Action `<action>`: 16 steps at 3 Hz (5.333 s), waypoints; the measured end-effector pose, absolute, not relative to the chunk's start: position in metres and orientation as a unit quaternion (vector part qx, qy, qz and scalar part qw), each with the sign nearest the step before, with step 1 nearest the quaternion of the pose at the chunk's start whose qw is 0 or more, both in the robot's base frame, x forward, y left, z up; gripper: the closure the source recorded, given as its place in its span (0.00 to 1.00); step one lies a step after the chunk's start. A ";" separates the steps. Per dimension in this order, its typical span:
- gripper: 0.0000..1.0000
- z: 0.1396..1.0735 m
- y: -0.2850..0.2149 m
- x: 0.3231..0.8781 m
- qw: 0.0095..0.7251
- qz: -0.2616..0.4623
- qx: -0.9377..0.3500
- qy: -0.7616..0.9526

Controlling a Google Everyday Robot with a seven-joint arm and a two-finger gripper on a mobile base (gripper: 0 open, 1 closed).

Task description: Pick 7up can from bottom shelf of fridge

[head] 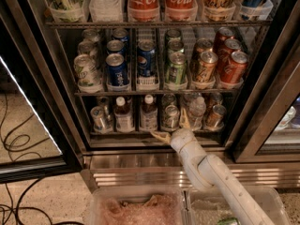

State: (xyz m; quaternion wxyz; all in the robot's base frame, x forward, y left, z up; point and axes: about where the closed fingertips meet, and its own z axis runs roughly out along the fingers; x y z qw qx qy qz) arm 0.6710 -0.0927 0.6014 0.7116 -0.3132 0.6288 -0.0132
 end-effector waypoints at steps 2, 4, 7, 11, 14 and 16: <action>0.12 0.601 -0.093 0.671 0.712 -0.013 -0.313 0.629; 0.24 0.601 -0.093 0.671 0.712 -0.013 -0.313 0.629; 0.62 0.601 -0.093 0.671 0.712 -0.013 -0.313 0.629; 1.00 0.601 -0.092 0.671 0.712 -0.013 -0.313 0.629; 1.00 0.628 -0.091 0.663 0.753 0.037 -0.268 0.600; 1.00 0.647 -0.103 0.640 0.763 0.035 -0.246 0.596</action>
Offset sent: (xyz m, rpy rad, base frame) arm 0.0000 0.0000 0.0000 0.0000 0.0000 0.0000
